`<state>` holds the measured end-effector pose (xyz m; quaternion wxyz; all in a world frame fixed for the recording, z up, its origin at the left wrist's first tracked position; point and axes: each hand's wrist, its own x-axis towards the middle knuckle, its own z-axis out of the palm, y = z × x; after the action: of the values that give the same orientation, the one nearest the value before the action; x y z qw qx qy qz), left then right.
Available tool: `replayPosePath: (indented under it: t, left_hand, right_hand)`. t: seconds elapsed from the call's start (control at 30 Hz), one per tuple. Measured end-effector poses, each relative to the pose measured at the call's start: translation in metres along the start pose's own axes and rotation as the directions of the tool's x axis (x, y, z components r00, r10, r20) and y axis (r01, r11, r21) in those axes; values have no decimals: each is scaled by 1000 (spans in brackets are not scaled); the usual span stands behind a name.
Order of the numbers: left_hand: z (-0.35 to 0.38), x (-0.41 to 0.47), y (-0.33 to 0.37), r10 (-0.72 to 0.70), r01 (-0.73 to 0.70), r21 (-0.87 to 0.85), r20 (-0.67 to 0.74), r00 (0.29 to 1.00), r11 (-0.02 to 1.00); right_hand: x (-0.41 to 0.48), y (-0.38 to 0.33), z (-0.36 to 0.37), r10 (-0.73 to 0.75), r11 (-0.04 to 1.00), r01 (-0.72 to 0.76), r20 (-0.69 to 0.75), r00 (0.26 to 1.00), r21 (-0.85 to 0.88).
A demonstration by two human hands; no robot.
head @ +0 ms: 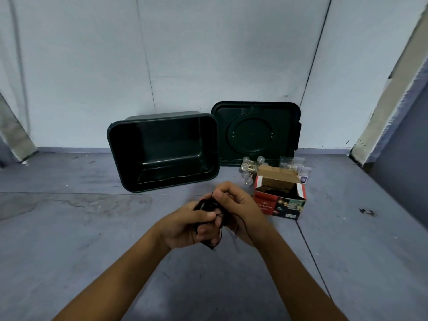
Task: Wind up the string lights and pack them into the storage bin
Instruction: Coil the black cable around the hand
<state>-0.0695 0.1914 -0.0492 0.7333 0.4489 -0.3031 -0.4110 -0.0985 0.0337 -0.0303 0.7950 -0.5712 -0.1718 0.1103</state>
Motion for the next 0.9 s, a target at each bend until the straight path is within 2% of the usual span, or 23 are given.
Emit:
replayPosePath:
  t: [0.07,0.17,0.37,0.43,0.67,0.9]
  left_hand:
    - [-4,-2,-2,1,-2,-54,-2,1000,999]
    - [-9,-4,-2,5,-5,-104,0,1000,995]
    - [-11,-11,3,-35,28,-46,-154,987,999]
    - [-11,-12,4,-81,78,-22,-219,972,997]
    - [4,-12,14,-165,212,49,-465,870,976]
    - [0,-9,10,-152,272,85,-656,739,959]
  right_hand:
    - [-3,9,6,59,998,-57,-51,997,37]
    - [-5,14,6,93,992,-100,-92,991,-78]
    - [-9,5,10,110,940,-109,-14,994,-323]
    - [-9,7,8,129,933,-125,-9,992,-339]
    - [-8,24,10,124,981,-129,-39,991,-148]
    - [3,41,12,76,969,-111,-162,984,-221]
